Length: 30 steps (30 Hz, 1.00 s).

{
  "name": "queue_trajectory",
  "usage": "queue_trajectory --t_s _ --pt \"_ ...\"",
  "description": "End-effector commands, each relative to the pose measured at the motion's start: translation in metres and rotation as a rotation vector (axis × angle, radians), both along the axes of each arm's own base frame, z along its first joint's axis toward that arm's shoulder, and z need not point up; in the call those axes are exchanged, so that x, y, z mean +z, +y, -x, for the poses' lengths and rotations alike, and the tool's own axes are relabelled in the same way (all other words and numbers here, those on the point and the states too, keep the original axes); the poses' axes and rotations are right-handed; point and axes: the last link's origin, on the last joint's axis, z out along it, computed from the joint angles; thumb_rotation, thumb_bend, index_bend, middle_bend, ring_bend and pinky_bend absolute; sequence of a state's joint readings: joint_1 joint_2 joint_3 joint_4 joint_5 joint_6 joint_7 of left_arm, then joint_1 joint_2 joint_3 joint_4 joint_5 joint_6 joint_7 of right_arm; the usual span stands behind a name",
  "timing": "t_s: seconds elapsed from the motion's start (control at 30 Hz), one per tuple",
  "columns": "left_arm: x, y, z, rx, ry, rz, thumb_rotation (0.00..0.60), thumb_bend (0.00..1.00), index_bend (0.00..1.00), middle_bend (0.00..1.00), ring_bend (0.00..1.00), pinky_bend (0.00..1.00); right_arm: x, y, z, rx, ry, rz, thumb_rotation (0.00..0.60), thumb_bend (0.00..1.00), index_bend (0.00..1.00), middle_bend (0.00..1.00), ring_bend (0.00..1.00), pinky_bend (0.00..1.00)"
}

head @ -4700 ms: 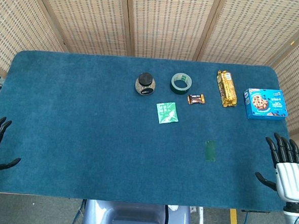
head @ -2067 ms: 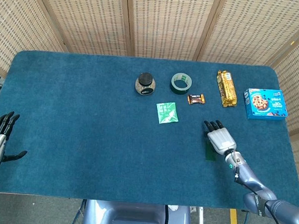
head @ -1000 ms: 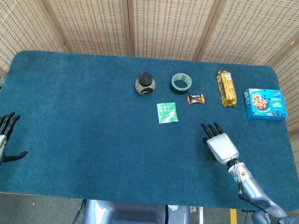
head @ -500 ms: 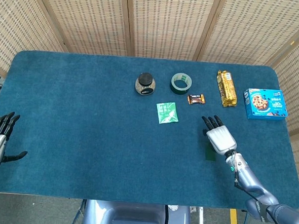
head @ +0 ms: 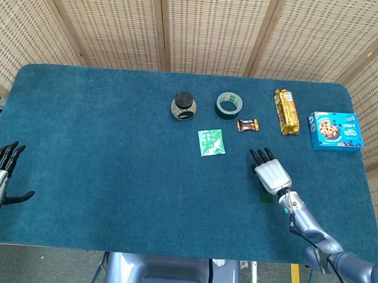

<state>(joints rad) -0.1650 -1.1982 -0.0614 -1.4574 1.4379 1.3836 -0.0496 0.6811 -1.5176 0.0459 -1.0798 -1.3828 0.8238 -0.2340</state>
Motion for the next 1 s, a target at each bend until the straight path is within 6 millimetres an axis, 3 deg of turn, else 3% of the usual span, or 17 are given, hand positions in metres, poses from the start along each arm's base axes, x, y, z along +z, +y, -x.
queue_trajectory --t_s 0.03,1.0 --pt "0.0 0.0 0.0 0.0 0.0 0.0 0.6 0.0 0.0 0.0 0.0 0.0 -0.001 0.001 0.001 -0.004 0.005 -0.003 0.6 0.45 0.38 0.0 0.0 0.0" --pt "-0.001 0.001 0.0 0.005 0.0 0.005 0.6 0.0 0.0 0.0 0.0 0.0 -0.009 -0.002 0.016 -0.034 0.013 -0.002 0.6 0.45 0.51 0.0 0.0 0.0"
